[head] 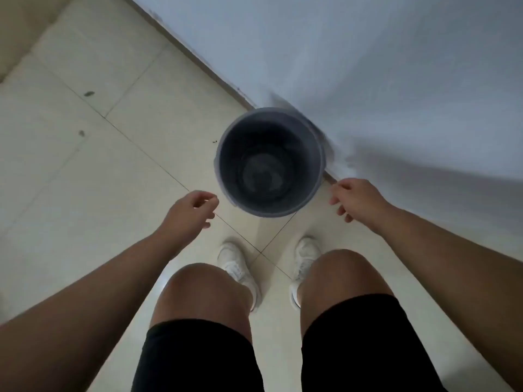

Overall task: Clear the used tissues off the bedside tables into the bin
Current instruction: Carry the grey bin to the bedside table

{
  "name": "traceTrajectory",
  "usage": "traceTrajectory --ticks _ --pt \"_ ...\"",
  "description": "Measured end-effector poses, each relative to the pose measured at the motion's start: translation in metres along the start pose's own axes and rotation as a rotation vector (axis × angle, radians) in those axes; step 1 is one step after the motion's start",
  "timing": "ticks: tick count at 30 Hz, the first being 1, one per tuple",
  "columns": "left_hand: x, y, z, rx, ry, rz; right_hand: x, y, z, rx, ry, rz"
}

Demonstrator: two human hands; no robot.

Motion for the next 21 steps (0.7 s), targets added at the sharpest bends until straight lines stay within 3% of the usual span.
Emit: traceTrajectory --ticks 2,5,7,14,21 --pt "-0.008 -0.038 0.012 -0.063 -0.017 -0.042 0.009 -0.036 0.010 0.016 -0.022 0.018" --pt "-0.013 -0.077 0.033 -0.303 0.109 -0.151 0.018 -0.080 0.033 -0.048 -0.113 -0.023" --pt "-0.011 -0.093 0.041 -0.362 0.111 -0.114 0.023 -0.099 0.041 -0.047 -0.179 -0.049" --pt "-0.006 -0.081 0.025 -0.158 0.117 -0.062 0.019 -0.082 0.037 -0.017 -0.246 -0.097" --pt "0.016 0.107 -0.047 -0.025 0.308 -0.078 -0.056 0.089 0.002 -0.059 -0.150 -0.181"
Point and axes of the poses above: each hand's wrist, its own y-axis away from the middle knuckle, its own z-axis out of the palm, x = y × z, the point moved 7 cm from there along -y, towards the middle knuckle, and after that the axes turned 8 degrees about -y, right-handed, at the moved point
